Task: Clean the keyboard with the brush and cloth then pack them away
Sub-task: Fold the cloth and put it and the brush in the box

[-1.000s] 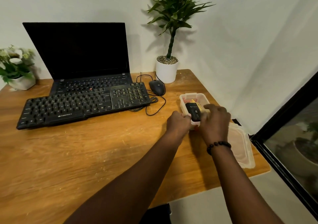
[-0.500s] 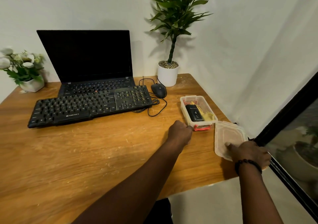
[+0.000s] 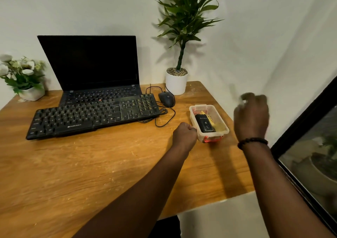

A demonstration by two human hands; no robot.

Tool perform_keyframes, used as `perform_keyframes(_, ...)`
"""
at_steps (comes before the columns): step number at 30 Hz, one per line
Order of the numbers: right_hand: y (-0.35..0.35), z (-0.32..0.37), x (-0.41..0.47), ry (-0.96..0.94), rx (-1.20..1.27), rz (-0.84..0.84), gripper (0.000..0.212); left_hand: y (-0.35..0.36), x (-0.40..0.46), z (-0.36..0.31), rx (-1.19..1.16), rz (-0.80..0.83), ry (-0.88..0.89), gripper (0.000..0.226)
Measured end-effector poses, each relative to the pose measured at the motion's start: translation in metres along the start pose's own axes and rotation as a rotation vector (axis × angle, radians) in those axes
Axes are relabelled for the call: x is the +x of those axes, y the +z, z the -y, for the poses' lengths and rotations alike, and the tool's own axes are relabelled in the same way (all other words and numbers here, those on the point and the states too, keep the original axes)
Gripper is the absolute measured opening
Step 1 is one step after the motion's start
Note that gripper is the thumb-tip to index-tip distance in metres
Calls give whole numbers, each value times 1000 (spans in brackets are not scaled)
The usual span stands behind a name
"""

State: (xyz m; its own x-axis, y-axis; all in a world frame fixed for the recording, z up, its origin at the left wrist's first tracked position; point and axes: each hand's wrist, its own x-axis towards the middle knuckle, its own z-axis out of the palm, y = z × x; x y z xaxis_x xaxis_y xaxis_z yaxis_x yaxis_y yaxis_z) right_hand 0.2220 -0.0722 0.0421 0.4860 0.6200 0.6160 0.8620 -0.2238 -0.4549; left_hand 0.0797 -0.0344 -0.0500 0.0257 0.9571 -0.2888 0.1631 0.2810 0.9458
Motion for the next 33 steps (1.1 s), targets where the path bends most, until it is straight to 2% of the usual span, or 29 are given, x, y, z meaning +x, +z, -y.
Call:
perform_keyframes(3, 38, 24, -13, -207, -179, 158, 27, -1, 6, -7, -137, 34, -21, 10)
perform_keyframes(5, 61, 31, -28, -274, -243, 270, 22, -2, 9, -11, -192, 60, -31, 17)
perform_keyframes(8, 81, 35, -43, -221, -266, 369, 26, -3, 11, -14, -181, 69, -21, 25)
perform_keyframes(12, 83, 30, -37, -159, -152, 550, 36, -6, 14, -10, -175, 80, -17, 24)
perform_keyframes(13, 80, 27, -33, -135, -67, 550, 35, -5, 15, -8, -181, 91, -30, 21)
perform_keyframes(15, 71, 17, -22, -63, 66, 426, 31, -5, 15, -7, -188, 107, -43, 18)
perform_keyframes(17, 66, -1, -8, 8, 29, 310, 31, -6, 14, -8, -178, 111, -35, 18)
perform_keyframes(18, 64, -11, -2, 62, -19, 316, 33, -5, 13, -10, -175, 116, -28, 20)
perform_keyframes(21, 68, -33, 6, 220, -10, 494, 38, -2, 10, -12, -174, 130, -22, 29)
perform_keyframes(24, 74, -35, 5, 189, 26, 591, 37, 2, 12, -15, -152, 111, -7, 25)
perform_keyframes(27, 79, -34, 9, 174, 35, 599, 38, 2, 15, -18, -102, 104, -9, 20)
perform_keyframes(33, 84, -36, 14, 173, 66, 613, 37, 3, 20, -19, -65, 116, -48, 28)
